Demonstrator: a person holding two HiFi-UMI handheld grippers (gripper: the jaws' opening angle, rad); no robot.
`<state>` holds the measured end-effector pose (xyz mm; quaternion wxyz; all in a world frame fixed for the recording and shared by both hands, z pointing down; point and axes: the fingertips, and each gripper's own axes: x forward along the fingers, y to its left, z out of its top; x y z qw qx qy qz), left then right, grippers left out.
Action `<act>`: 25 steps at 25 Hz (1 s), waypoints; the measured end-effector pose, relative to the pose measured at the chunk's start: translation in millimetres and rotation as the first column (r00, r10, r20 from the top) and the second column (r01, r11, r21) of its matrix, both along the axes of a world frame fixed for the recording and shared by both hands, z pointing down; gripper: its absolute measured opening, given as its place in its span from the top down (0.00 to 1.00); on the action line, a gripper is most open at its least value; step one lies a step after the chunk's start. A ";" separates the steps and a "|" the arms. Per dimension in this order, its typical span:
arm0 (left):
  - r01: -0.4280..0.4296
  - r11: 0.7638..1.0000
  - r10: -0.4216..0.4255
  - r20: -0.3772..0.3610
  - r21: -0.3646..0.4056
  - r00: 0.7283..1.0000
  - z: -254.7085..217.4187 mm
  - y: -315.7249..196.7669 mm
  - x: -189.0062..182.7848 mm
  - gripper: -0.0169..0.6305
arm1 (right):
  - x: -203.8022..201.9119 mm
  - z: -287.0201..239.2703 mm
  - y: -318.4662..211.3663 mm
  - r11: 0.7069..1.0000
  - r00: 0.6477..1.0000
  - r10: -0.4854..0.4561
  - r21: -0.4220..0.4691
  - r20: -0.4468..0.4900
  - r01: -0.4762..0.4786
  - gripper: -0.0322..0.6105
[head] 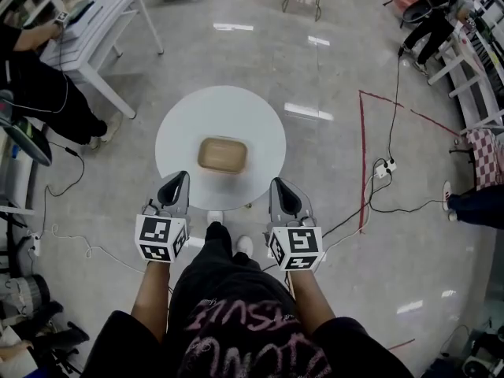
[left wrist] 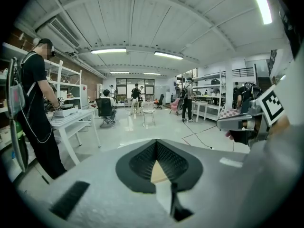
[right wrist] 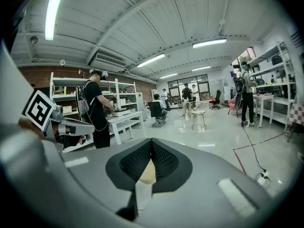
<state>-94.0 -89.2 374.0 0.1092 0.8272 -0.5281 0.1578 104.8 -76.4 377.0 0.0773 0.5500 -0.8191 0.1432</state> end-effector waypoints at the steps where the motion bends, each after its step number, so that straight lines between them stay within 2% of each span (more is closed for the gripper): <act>1: -0.003 1.000 0.003 -0.004 -0.004 1.000 1.8 -2.8 0.0 0.98 | -0.8 0.3 -2.6 1.000 1.000 -0.001 0.000 0.000 0.001 0.94; 6: -0.002 0.999 0.001 -0.036 -0.036 0.999 15.9 -13.9 -5.6 0.98 | -3.4 8.1 -13.1 1.000 0.999 0.026 -0.014 -0.027 -0.026 0.94; 25: 0.012 0.993 -0.020 -0.067 -0.118 0.998 57.6 -41.7 -28.7 0.98 | -29.0 49.5 -38.9 0.992 0.998 0.019 -0.122 -0.057 -0.026 0.94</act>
